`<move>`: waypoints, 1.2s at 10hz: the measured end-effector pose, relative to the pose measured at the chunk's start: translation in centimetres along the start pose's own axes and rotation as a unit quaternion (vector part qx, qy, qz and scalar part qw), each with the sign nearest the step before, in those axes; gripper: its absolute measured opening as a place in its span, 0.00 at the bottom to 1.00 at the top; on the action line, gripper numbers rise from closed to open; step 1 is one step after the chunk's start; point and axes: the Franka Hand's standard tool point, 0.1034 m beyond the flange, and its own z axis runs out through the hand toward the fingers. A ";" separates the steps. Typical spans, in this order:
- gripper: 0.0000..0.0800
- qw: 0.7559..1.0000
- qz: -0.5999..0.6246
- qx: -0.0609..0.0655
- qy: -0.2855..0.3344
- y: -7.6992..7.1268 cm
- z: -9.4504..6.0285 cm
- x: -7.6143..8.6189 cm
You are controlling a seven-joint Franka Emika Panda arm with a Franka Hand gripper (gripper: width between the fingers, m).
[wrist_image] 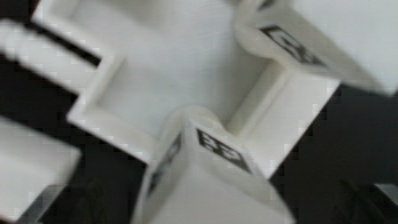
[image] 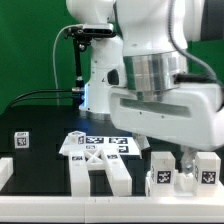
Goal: Assemble chair
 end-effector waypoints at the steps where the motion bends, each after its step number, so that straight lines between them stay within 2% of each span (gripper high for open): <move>1: 0.81 0.999 -0.048 -0.001 0.001 0.1 0.0 0.1; 2: 0.81 0.995 -0.100 -0.003 0.005 0.1 0.1 0.1; 4: 0.81 0.962 -0.270 -0.016 0.024 0.2 0.3 0.2; 5: 0.81 0.950 -0.312 -0.017 0.024 0.3 0.4 0.2; 7: 0.79 0.949 -0.313 -0.016 0.025 0.2 0.4 0.2; 8: 0.58 0.949 -0.313 -0.016 0.025 0.2 0.4 0.2; 9: 0.58 0.951 -0.308 -0.015 0.025 0.2 0.4 0.2; 10: 0.38 0.959 -0.281 -0.017 0.025 0.5 0.4 0.3; 12: 0.38 0.975 -0.222 -0.025 0.018 1.1 0.3 0.4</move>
Offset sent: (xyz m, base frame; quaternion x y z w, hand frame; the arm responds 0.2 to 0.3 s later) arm -0.0022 -0.0008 -0.0027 -0.0276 0.0585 -0.4224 0.9041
